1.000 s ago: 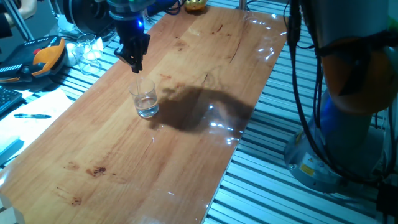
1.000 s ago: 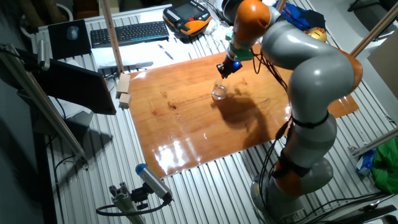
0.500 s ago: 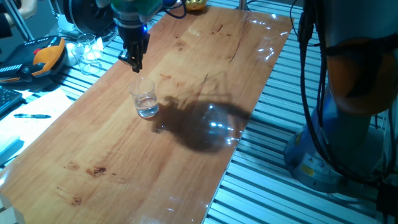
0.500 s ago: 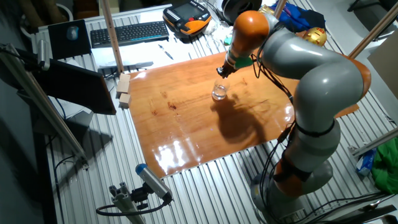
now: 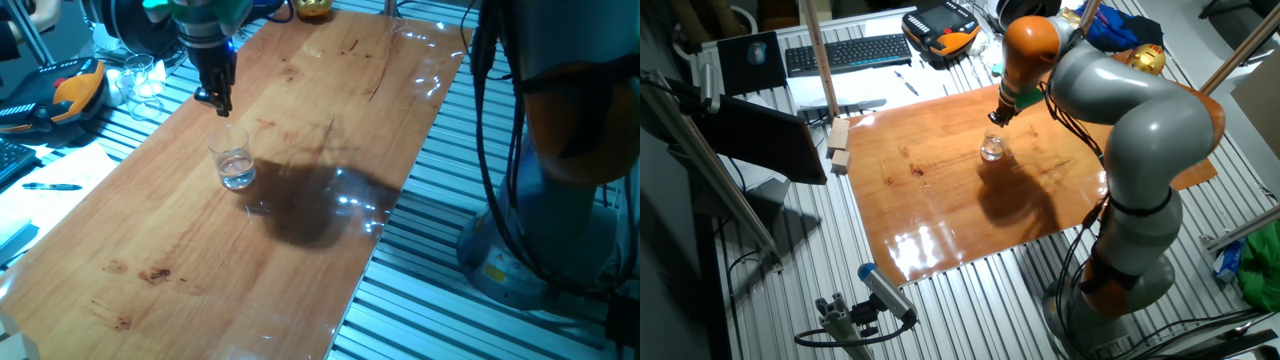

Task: Stir the beaker with a glass rod

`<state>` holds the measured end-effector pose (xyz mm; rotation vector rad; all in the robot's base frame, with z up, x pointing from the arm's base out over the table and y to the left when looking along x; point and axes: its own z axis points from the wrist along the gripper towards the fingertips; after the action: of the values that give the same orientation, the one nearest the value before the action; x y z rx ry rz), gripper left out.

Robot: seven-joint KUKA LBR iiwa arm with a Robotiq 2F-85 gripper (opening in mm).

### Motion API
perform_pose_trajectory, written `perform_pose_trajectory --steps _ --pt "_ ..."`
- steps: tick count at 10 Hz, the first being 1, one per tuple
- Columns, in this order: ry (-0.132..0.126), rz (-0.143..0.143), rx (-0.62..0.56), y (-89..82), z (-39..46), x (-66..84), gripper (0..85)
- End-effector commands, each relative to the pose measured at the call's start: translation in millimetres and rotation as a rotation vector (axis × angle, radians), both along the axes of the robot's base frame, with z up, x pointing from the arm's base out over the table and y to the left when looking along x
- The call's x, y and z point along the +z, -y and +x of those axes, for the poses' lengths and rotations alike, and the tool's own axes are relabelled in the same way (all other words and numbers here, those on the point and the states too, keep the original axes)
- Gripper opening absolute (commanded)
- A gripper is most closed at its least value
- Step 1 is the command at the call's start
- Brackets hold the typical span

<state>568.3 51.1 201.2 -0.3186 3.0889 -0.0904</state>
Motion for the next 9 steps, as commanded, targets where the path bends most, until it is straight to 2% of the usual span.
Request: perform_pose_trajectory --steps 1,3,4,5,6,7,8,9 --pt "-0.019 -0.003 0.007 0.3 -0.4 -0.2 0.0" --pt "-0.058 -0.012 0.007 0.1 -1.4 2.7 0.0" --pt "-0.096 0.003 -0.019 0.1 -1.8 3.6 0.0" --pt "-0.141 0.04 -0.069 -0.4 -1.6 3.8 0.0" --pt "-0.16 0.072 -0.116 -0.9 -1.3 3.1 0.0" --pt "-0.168 0.105 -0.161 -1.5 -0.8 2.5 0.0" --pt "-0.164 0.135 -0.206 -2.1 -0.6 2.1 0.0" --pt "-0.141 0.169 -0.242 -2.7 -0.3 1.9 0.0"
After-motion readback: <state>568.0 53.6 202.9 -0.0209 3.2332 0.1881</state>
